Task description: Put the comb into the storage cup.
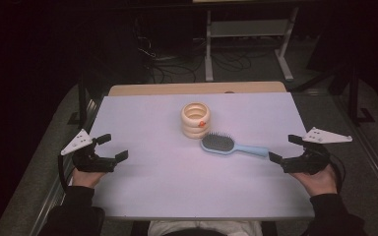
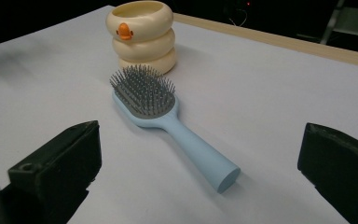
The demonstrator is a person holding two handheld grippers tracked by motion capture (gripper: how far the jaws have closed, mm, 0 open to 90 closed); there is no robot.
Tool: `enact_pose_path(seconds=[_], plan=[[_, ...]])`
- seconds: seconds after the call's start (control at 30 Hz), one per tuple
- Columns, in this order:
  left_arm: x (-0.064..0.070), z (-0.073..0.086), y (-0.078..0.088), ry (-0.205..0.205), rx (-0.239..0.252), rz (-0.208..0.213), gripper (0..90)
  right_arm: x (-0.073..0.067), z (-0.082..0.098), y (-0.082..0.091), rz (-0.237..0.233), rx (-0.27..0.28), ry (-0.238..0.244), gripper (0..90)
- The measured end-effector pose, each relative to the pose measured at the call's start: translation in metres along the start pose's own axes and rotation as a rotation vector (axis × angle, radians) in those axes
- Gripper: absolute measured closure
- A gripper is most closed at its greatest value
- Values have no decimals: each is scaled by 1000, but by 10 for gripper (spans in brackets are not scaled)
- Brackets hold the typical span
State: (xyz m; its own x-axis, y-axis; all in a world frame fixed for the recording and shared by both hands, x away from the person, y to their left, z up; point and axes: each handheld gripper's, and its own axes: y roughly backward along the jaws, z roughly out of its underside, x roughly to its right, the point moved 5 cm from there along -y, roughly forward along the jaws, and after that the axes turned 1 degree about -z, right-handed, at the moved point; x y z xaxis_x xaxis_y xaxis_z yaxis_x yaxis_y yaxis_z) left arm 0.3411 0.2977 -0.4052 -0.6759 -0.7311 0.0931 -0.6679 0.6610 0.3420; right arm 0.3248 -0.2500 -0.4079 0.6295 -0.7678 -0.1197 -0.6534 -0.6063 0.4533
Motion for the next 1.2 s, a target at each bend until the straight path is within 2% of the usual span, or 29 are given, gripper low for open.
enact_pose_path(seconds=[0.27,0.33,0.47,0.6,0.8,1.07,1.2], plan=[[1,1,0,-1,-7,-1,0,0,-2,4,13,6,8,0],[0,2,-1,2,-8,-6,0,0,-3,5,8,10,5,0],[0,3,-2,0,-15,-6,0,-2,-7,5,-7,-20,18,0],[1,2,-1,-1,-9,-2,0,-3,-12,7,-10,-16,28,0],[1,4,-2,0,-12,1,0,-4,-21,10,1,-51,74,0],[3,4,-3,-2,-11,13,0,-4,-30,2,-18,-119,104,0],[4,4,-4,-2,-12,17,0,-5,-37,0,-24,-133,120,0]])
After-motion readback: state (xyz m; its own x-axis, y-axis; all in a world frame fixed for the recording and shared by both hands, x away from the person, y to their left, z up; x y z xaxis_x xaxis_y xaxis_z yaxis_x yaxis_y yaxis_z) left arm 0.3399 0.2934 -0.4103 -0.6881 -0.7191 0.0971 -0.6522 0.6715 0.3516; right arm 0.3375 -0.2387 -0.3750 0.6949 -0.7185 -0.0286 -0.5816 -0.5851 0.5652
